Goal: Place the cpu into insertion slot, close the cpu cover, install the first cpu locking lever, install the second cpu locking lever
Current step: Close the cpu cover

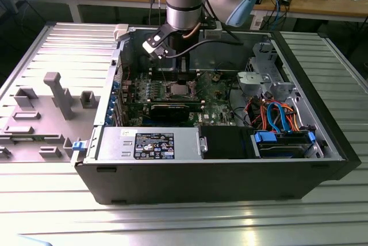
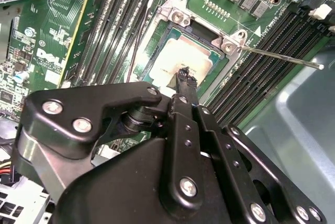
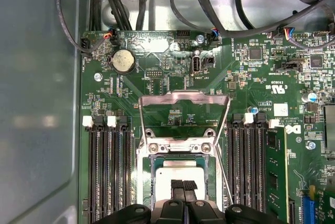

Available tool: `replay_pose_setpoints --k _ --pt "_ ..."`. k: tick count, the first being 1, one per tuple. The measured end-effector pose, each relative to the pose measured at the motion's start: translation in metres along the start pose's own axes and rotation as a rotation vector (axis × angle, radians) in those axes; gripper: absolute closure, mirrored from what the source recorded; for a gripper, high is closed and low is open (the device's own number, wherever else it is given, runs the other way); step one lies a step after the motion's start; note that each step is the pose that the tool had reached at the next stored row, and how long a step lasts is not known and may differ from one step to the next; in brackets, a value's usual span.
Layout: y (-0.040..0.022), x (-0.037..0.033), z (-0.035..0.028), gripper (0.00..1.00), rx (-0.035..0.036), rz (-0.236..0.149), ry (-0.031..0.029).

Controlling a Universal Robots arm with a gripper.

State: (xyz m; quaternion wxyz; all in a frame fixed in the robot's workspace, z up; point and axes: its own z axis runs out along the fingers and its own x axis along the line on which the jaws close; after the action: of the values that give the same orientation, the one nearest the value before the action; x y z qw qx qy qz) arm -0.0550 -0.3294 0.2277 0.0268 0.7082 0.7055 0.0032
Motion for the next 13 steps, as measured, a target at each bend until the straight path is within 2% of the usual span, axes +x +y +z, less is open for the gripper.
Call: replay_pose_setpoints --k 10,13 --pt "0.0003 -0.0002 -0.0072 0.89 0.0000 0.000 0.0001" --pt "0.0005 -0.0004 -0.0120 0.89 0.0000 0.000 0.0000"
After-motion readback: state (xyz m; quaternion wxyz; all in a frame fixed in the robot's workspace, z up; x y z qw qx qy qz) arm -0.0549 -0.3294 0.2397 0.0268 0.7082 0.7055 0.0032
